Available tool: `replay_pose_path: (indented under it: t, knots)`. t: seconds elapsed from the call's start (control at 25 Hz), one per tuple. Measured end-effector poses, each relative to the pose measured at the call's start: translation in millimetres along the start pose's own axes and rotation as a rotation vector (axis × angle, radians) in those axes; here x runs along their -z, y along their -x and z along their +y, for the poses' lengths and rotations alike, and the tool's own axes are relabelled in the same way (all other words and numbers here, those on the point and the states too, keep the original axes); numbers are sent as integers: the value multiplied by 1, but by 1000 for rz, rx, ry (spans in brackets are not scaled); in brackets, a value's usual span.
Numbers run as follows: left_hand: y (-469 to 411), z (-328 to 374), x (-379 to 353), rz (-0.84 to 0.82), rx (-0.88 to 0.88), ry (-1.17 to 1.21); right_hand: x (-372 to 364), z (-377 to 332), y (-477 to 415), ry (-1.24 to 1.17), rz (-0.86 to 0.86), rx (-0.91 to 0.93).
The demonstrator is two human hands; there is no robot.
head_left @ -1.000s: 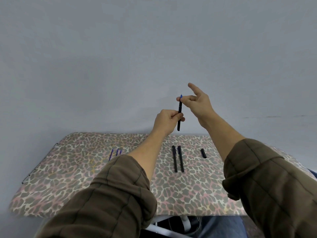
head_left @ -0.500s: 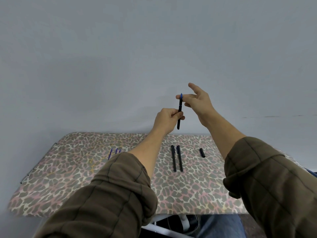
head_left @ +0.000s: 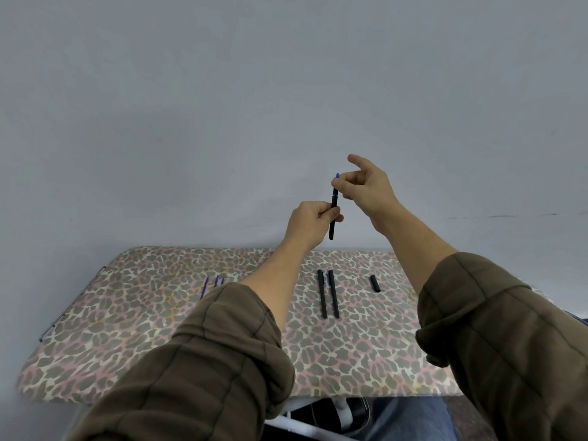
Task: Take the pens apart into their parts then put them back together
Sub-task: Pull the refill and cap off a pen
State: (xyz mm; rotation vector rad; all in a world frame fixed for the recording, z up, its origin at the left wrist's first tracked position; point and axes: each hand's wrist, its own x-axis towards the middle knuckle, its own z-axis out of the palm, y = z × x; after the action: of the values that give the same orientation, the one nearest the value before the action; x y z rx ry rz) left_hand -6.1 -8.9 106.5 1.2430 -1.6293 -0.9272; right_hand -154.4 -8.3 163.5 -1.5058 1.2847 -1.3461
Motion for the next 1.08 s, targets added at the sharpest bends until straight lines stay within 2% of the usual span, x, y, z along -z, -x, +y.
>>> replay_pose_path:
  t: [0.44,0.64,0.84,1.08]
  knots:
    - [0,2,-2,3,-13,4,3,-1,-1,54,26,4]
    - [1,0,-3,15,-6,1,3,-3,-1,41,-13,-1]
    - [1,-1,-3,6,-1,-15,1,-5,-1,126,-1,21]
    - [1,-2,1,20,3,-14,0,-6,0,81,-44,-3]
